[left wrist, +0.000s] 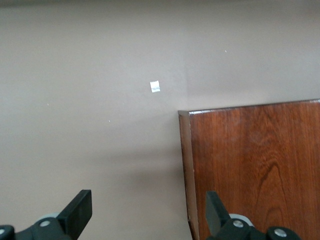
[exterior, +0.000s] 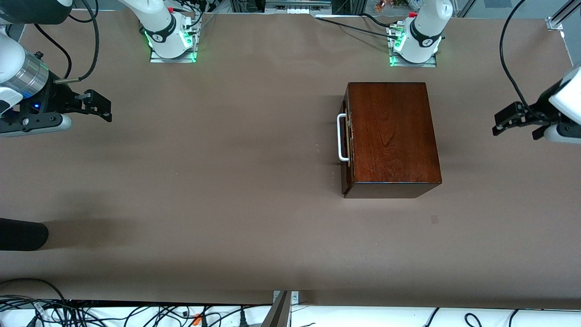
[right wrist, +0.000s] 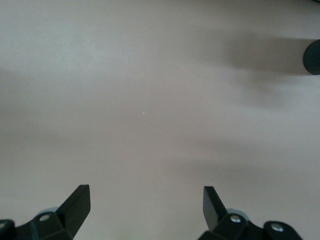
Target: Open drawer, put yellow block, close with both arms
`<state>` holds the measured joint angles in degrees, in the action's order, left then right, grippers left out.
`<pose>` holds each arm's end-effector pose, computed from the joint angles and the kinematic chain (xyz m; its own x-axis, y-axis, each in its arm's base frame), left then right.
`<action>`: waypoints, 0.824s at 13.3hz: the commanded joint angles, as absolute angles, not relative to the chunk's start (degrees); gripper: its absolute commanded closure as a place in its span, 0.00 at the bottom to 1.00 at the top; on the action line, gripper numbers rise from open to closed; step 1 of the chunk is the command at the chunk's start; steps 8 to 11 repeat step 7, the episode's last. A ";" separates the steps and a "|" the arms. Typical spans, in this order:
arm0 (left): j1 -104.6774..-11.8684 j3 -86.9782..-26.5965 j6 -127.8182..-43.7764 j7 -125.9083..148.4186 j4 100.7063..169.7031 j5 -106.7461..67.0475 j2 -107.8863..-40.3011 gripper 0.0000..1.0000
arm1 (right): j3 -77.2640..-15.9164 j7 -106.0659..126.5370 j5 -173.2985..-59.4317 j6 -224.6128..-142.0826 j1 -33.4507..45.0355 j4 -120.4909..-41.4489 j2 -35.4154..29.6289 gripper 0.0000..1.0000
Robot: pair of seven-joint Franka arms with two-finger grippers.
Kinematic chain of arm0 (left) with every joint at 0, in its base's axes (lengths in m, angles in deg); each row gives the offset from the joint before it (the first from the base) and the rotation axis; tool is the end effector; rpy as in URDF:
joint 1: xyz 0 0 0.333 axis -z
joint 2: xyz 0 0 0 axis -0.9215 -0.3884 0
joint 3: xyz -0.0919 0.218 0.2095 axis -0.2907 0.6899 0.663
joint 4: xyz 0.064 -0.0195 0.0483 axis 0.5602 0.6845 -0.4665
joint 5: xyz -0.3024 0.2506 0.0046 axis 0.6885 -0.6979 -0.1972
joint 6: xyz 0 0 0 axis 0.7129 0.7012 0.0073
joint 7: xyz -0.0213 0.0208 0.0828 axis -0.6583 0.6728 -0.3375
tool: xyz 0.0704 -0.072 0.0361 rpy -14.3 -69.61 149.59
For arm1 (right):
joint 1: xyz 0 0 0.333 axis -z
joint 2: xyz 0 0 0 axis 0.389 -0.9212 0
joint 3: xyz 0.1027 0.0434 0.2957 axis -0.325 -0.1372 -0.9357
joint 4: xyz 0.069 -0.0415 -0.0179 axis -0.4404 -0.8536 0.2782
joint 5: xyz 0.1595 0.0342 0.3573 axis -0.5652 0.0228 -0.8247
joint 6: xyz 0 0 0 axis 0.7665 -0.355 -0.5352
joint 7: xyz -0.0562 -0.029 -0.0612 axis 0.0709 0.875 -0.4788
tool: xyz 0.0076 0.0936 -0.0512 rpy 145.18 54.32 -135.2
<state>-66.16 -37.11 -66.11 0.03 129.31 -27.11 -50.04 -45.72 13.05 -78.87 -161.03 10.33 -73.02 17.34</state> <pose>0.5727 0.0014 0.5902 0.9967 -0.0715 0.0374 -0.0725 -0.9970 0.0263 0.5720 0.0633 0.5900 0.9888 0.1478 -0.0192 0.1481 -0.9889 0.0155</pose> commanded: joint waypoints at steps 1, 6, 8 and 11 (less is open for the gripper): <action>-67.50 -38.99 -63.76 0.94 131.73 -26.91 -48.38 0.00 | -45.98 13.33 -78.90 -160.19 10.85 -72.04 17.14 0.00; -67.32 -37.49 -61.10 0.50 130.85 -27.08 -48.56 0.00 | -45.97 13.42 -78.90 -160.19 10.94 -72.04 17.14 0.00; -67.32 -37.49 -61.10 0.50 130.77 -27.17 -48.56 0.00 | -45.97 13.42 -78.90 -160.19 10.94 -72.04 17.14 0.00; -67.32 -37.49 -61.10 0.50 130.77 -27.17 -48.56 0.00 | -45.97 13.42 -78.90 -160.19 10.94 -72.04 17.14 0.00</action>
